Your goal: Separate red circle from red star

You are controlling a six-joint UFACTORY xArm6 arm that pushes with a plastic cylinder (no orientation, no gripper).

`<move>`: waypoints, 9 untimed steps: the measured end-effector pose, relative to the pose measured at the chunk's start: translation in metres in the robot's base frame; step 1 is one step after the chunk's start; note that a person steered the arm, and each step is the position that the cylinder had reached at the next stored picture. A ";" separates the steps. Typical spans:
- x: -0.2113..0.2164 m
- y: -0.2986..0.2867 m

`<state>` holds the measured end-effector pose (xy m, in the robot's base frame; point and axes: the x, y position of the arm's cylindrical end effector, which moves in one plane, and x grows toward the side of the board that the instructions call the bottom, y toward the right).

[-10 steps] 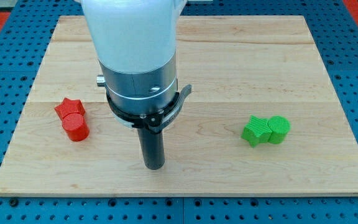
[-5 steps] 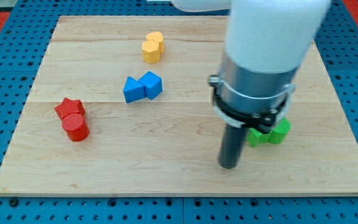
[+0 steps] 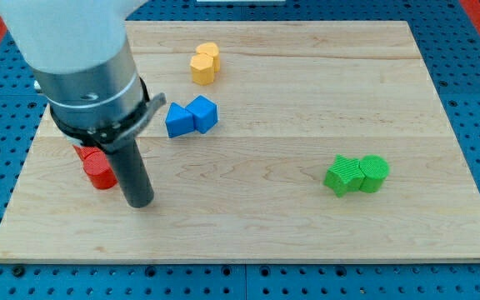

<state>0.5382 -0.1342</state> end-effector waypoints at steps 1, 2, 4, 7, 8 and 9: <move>-0.003 -0.031; -0.023 -0.042; -0.030 -0.024; -0.086 -0.036; -0.098 0.029; -0.096 0.020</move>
